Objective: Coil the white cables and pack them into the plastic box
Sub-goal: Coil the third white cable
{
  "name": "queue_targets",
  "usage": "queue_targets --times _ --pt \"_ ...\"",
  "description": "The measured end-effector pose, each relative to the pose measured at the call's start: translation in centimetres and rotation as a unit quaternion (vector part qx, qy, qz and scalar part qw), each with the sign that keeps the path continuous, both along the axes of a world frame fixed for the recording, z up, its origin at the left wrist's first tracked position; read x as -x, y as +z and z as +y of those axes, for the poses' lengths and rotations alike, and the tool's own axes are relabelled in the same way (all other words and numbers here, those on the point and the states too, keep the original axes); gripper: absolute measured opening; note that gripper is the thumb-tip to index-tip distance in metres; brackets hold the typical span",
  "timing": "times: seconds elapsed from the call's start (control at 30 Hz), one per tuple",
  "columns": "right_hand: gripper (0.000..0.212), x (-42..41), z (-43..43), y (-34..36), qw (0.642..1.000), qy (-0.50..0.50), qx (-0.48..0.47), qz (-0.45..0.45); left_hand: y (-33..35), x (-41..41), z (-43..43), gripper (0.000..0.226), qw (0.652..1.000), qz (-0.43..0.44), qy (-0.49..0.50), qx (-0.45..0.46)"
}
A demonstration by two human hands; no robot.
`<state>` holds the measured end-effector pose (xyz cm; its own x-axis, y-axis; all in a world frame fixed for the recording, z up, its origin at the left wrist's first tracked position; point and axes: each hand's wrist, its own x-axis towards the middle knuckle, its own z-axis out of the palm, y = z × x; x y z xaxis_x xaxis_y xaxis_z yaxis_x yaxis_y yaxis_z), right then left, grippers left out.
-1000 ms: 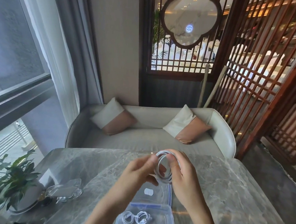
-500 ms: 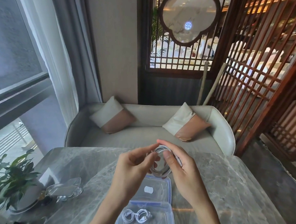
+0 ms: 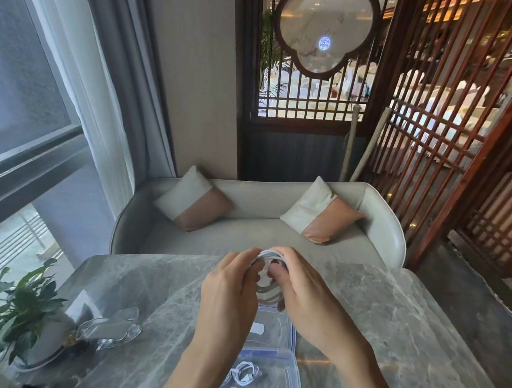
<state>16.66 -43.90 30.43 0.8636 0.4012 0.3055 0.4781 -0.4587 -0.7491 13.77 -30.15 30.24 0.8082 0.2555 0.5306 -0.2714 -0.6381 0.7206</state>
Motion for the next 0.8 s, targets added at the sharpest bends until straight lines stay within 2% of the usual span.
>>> queue_targets --times 0.1,0.17,0.23,0.27,0.3,0.37,0.43,0.6,0.7,0.77,0.8 --pt "0.031 -0.1 0.4 0.2 1.000 -0.001 -0.023 0.020 -0.3 -0.1 -0.2 0.029 0.999 -0.001 0.029 -0.015" --pt "0.025 -0.3 0.9 0.1 0.997 -0.059 -0.019 -0.041 -0.5 -0.3 -0.2 0.029 0.999 0.025 0.017 -0.021" --pt "0.023 -0.4 1.2 0.1 0.991 -0.104 -0.004 -0.082 -0.5 -0.3 -0.1 0.022 0.997 0.065 -0.033 0.036" --pt "0.022 -0.5 1.2 0.0 0.989 -0.117 0.006 -0.088 -0.4 -0.4 0.2 0.018 0.985 0.096 -0.072 0.124" --pt "0.022 -0.6 1.1 0.0 0.988 -0.125 0.012 -0.091 -0.1 -0.5 0.6 0.017 0.957 0.131 -0.110 0.233" --pt "0.022 -0.8 0.9 -0.1 0.988 -0.134 0.007 -0.080 0.4 -0.6 1.8 0.019 0.881 0.187 -0.169 0.400" --pt "0.022 -0.8 0.7 0.0 0.988 -0.137 0.004 -0.075 0.7 -0.7 2.8 0.019 0.846 0.224 -0.204 0.438" --pt "0.020 -0.5 0.9 0.3 0.987 -0.129 0.000 -0.097 0.8 -0.8 4.0 0.022 0.794 0.273 -0.261 0.476" --pt "0.019 -0.2 0.8 0.7 0.989 -0.104 -0.019 -0.102 0.8 -0.7 4.2 0.029 0.745 0.291 -0.314 0.512" --pt "0.018 0.1 1.0 0.9 0.992 -0.068 -0.012 -0.101 0.8 -0.4 4.0 0.040 0.732 0.291 -0.332 0.518" --pt "0.018 0.2 1.1 0.9 0.994 -0.049 -0.003 -0.100 0.8 -0.3 3.7 0.042 0.740 0.288 -0.330 0.511"
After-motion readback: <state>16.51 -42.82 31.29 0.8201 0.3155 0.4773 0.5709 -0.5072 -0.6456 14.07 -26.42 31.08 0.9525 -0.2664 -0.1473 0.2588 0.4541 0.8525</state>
